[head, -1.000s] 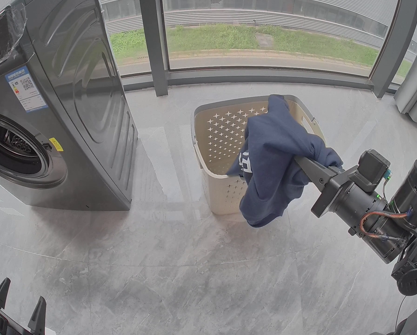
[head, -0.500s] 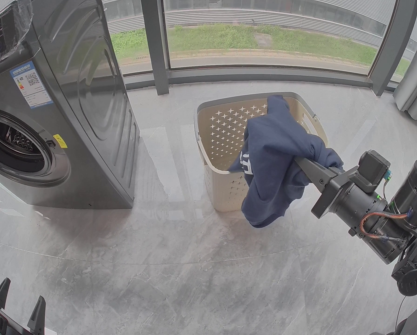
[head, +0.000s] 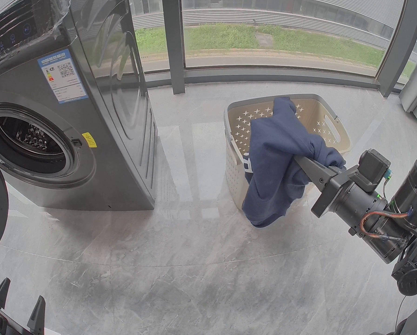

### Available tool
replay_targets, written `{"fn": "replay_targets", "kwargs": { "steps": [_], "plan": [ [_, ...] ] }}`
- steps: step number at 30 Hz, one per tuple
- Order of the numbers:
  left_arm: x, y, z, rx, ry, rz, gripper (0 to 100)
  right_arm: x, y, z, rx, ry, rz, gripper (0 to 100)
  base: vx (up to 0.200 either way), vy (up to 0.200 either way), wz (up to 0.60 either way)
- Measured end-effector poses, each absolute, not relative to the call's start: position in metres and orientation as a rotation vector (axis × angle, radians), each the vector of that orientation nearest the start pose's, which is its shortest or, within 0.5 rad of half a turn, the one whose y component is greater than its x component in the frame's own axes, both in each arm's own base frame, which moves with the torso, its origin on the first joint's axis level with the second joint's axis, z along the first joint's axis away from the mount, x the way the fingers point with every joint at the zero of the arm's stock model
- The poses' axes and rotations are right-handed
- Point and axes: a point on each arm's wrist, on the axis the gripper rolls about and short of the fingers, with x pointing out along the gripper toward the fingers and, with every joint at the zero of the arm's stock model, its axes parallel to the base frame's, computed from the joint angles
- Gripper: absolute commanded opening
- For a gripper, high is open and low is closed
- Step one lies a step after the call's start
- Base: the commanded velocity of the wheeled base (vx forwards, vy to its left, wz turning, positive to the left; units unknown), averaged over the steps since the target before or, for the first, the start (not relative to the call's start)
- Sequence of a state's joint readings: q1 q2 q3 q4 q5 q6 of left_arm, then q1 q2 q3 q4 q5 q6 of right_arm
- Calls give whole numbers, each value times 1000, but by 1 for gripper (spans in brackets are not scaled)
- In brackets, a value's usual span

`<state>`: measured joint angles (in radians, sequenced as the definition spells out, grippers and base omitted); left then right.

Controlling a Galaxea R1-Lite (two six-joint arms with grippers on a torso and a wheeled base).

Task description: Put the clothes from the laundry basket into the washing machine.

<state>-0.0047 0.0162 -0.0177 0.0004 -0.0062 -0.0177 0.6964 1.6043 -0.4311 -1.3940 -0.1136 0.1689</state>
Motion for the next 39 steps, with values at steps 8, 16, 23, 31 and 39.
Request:
{"fn": "replay_targets", "kwargs": {
  "steps": [8, 16, 23, 31, 39],
  "plan": [
    [-23, 0, 81, -16, -1, -11, 100, 190, 156, 191, 252, -161, 598, 0, 0, 200, 0],
    [-23, 0, 81, -16, -1, -9, 100, 189, 155, 196, 260, -178, 599, 0, 0, 200, 0],
    [-23, 0, 81, -17, -1, -11, 100, 189, 155, 198, 264, -188, 599, 0, 0, 200, 0],
    [-23, 0, 81, -18, -1, -11, 100, 189, 155, 201, 269, -205, 615, 0, 0, 200, 0],
    [-23, 0, 81, -12, -1, -12, 100, 189, 156, 201, 268, -206, 617, 0, -25, 25, 0]
  ]
}}
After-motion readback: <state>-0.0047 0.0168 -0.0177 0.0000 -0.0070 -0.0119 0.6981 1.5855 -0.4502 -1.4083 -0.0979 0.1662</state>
